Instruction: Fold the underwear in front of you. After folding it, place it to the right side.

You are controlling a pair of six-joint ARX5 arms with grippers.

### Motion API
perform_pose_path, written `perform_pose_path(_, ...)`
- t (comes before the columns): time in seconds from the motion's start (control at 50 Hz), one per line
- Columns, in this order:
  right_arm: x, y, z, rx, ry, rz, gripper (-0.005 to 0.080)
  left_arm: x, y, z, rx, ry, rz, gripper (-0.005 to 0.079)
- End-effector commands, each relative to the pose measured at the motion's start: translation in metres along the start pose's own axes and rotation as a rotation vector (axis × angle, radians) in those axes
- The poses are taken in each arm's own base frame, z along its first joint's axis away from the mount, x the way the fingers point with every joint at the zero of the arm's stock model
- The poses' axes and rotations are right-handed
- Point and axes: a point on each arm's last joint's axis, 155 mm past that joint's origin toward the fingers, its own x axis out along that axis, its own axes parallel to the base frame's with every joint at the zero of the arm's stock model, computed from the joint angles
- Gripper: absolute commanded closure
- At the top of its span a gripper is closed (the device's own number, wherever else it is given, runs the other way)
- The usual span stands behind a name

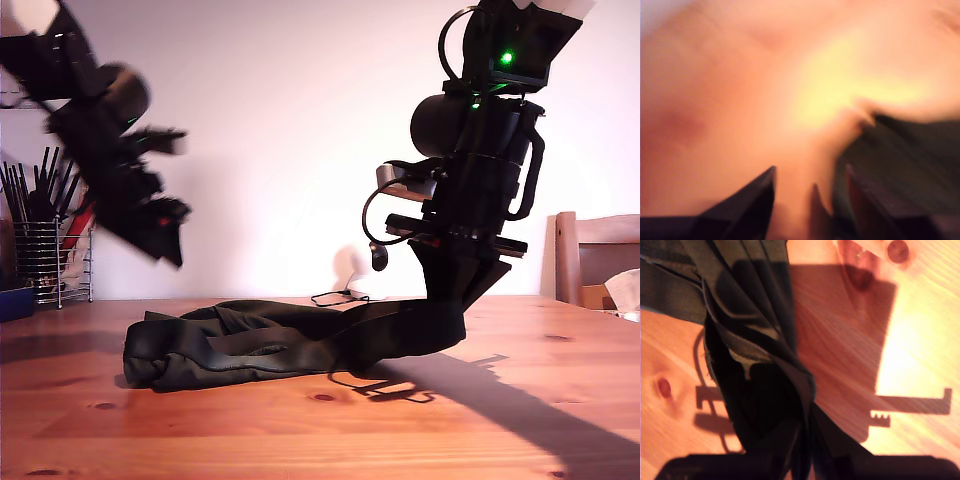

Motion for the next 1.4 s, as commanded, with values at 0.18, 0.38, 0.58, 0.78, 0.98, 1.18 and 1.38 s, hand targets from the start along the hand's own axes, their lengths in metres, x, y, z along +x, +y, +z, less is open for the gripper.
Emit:
perform_pose_path(0.18, -0.004, 0.003, 0.009, -0.019, -0.043, 0.008, 0.0764, -0.004, -0.089, -0.034, 0.180, 0.120, -0.327, 0.0351)
perform_pose_path(0.38, -0.005, 0.013, 0.015, -0.027, -0.072, 0.062, 0.0765, -0.004, -0.125, -0.045, 0.285, 0.192, -0.390, 0.0350)
perform_pose_path(0.58, -0.005, 0.015, 0.016, -0.044, -0.077, 0.073, 0.0764, -0.007, -0.129, -0.067, 0.354, 0.305, -0.372, 0.0347)
perform_pose_path(0.78, -0.005, 0.015, 0.018, -0.045, -0.085, 0.073, 0.0764, -0.009, -0.118, -0.079, 0.397, 0.370, -0.329, 0.0348)
perform_pose_path(0.98, -0.006, 0.018, 0.019, -0.046, -0.092, 0.093, 0.0764, -0.018, -0.127, -0.093, 0.378, 0.428, -0.372, 0.0581)
perform_pose_path(1.18, -0.006, 0.016, 0.020, -0.042, -0.096, 0.090, 0.0764, -0.040, -0.153, -0.116, 0.308, 0.540, -0.482, 0.0763)
perform_pose_path(1.38, -0.007, 0.012, 0.019, -0.033, -0.096, 0.087, 0.0765, -0.057, -0.175, -0.132, 0.175, 0.687, -0.480, 0.0762)
